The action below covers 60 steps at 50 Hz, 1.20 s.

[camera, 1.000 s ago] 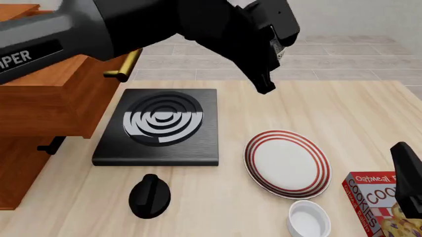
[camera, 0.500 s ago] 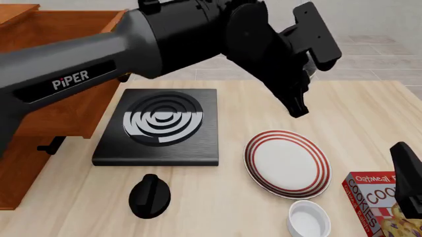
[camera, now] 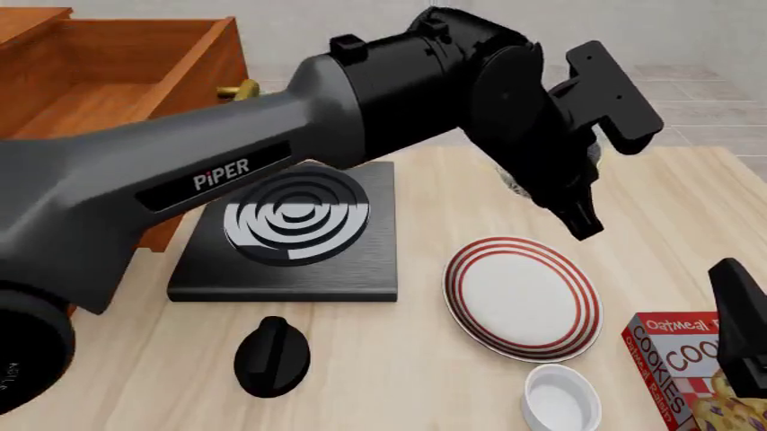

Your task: Pick the akita bowl in the top layer of the wooden cabinet and place it on the plate.

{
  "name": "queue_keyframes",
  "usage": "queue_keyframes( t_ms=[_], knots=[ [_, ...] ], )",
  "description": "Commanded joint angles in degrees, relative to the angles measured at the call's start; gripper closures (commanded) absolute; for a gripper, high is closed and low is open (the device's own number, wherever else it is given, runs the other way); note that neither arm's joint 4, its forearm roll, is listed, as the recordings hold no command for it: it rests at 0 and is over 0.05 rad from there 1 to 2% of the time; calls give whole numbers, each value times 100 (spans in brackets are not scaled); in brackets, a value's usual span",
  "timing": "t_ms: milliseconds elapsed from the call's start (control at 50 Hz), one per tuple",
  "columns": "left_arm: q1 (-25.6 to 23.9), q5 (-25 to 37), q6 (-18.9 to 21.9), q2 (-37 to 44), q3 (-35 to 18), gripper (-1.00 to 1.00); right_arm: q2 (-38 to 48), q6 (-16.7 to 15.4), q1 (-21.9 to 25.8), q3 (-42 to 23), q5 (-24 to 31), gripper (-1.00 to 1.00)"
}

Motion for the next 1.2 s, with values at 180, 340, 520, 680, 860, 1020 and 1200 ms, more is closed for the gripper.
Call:
queue_keyframes(
  t_ms=[180, 340, 520, 680, 860, 1020, 1200],
  knots=[
    [-168, 15, -431, 446, -352, 100, 0, 47, -22, 17, -14, -100],
    [-122, -51, -586, 609, -342, 100, 0, 61, -27, 29, -10, -100],
    [-46, -211, -773, 749, -187, 100, 0, 69, -35, 25, -6, -100],
    [71, -291, -847, 888, -108, 100, 0, 72, -37, 22, -2, -100],
    [168, -359, -931, 930, -6, 100, 0, 69, -36, 25, -11, -100],
    [217, -338, -1049, 1064, -150, 100, 0, 75, -43, 37, -20, -100],
    [141, -423, -1319, 1141, -83, 100, 0, 79, -45, 44, -24, -100]
  ],
)
